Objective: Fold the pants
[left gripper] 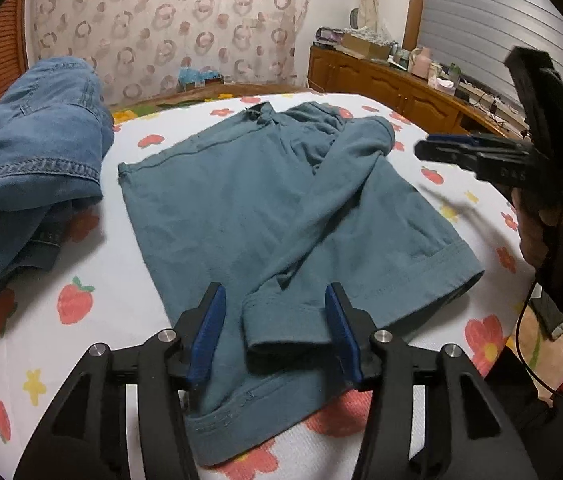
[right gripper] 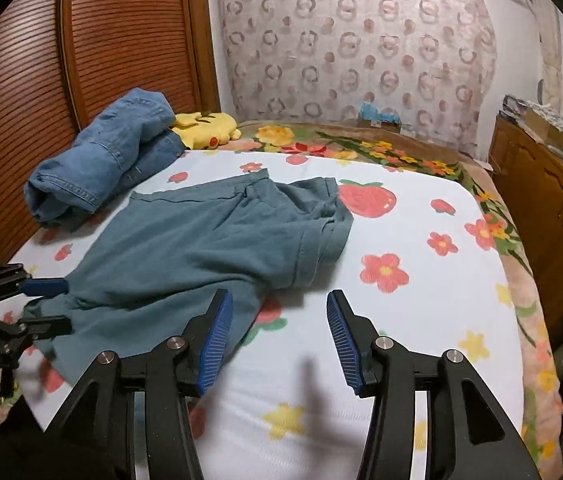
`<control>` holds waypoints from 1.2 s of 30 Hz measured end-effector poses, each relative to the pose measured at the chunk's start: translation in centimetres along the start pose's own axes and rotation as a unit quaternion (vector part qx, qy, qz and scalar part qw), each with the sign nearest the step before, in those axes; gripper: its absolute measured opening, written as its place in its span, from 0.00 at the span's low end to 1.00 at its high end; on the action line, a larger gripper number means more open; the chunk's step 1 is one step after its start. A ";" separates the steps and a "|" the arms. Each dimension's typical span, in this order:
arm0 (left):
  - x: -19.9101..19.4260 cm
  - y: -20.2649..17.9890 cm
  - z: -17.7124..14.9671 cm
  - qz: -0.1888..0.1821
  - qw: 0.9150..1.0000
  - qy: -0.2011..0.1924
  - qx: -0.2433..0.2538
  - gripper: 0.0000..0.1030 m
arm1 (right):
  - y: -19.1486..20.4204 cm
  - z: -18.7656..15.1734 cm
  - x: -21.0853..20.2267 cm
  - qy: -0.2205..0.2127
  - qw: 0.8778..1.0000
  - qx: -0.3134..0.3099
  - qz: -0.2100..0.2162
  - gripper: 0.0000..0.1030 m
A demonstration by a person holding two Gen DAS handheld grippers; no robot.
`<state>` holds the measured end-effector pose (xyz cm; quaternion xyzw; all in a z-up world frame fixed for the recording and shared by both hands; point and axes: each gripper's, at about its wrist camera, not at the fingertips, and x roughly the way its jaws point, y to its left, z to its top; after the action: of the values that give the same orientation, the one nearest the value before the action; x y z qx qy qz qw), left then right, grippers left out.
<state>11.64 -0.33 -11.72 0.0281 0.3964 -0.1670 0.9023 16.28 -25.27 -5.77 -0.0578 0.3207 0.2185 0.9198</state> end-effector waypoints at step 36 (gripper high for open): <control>-0.7 0.9 -0.8 -0.010 1.000 -0.008 -0.020 0.31 | 0.1 4.0 0.3 -0.008 0.998 -0.055 0.005 0.01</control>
<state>10.98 0.88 -11.82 0.0046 0.3922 -0.1687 0.9043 18.69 -24.09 -2.76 -0.1048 0.3014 0.2412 0.9165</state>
